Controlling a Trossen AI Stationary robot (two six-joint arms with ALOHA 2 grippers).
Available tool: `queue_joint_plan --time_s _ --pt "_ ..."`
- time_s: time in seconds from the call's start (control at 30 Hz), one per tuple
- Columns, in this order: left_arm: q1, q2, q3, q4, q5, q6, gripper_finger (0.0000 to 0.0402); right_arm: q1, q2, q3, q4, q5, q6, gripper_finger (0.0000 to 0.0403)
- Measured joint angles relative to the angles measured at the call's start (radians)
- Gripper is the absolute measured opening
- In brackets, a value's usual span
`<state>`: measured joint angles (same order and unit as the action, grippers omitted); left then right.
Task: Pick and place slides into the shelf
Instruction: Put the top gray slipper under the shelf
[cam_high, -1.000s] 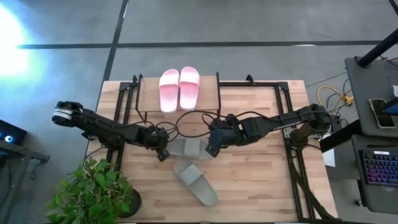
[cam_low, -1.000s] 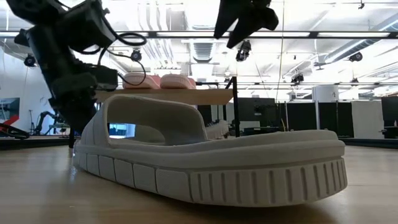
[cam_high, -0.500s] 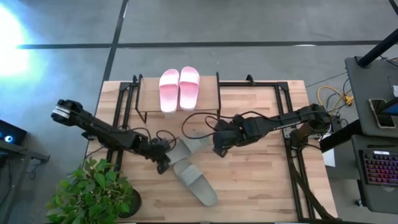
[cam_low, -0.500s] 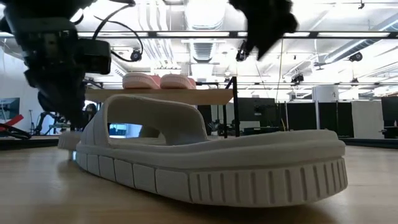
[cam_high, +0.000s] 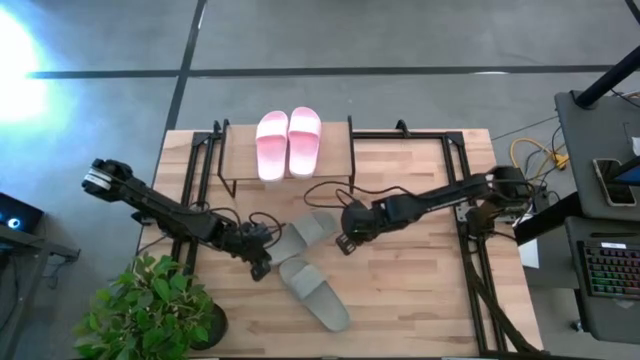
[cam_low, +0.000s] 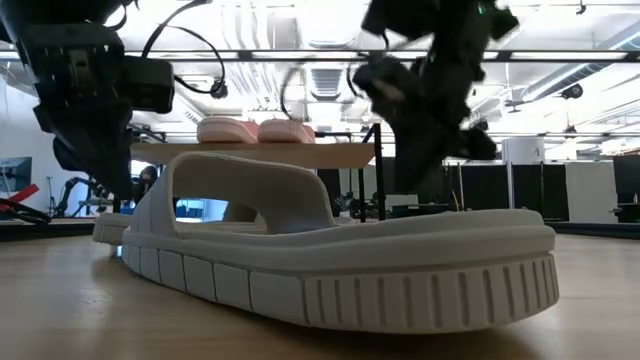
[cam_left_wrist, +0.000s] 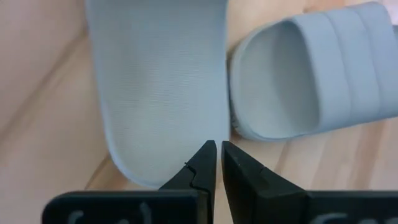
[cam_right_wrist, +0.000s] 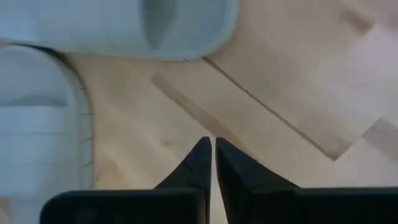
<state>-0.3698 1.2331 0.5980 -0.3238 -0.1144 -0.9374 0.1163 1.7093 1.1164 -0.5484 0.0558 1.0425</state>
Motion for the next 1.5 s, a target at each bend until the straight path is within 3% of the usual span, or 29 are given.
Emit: queue_joint_plan --time_s 0.3,0.6,0.93,1.2,1.37,1.5 --pt "0.001 0.001 -0.006 -0.044 -0.166 0.010 0.0011 -0.001 0.042 -0.148 0.380 0.019 0.181 0.0009" --pt "0.001 0.010 -0.036 -0.062 -0.184 0.007 0.0011 -0.005 0.227 -0.021 0.435 -0.004 0.092 0.0009" --pt "-0.013 0.010 -0.036 -0.018 -0.166 -0.001 0.0011 -0.036 0.377 0.292 0.417 0.163 -0.168 0.0009" --pt "-0.034 0.010 -0.036 -0.025 -0.165 -0.026 0.0011 -0.078 0.427 0.513 0.239 0.174 -0.296 0.0009" --pt "-0.037 0.010 -0.036 -0.025 -0.168 -0.026 0.0011 -0.075 0.414 0.544 0.070 0.171 -0.315 0.0009" --pt "-0.040 0.010 -0.036 -0.025 -0.172 -0.026 0.0011 -0.061 0.411 0.527 -0.013 0.065 -0.344 0.0009"
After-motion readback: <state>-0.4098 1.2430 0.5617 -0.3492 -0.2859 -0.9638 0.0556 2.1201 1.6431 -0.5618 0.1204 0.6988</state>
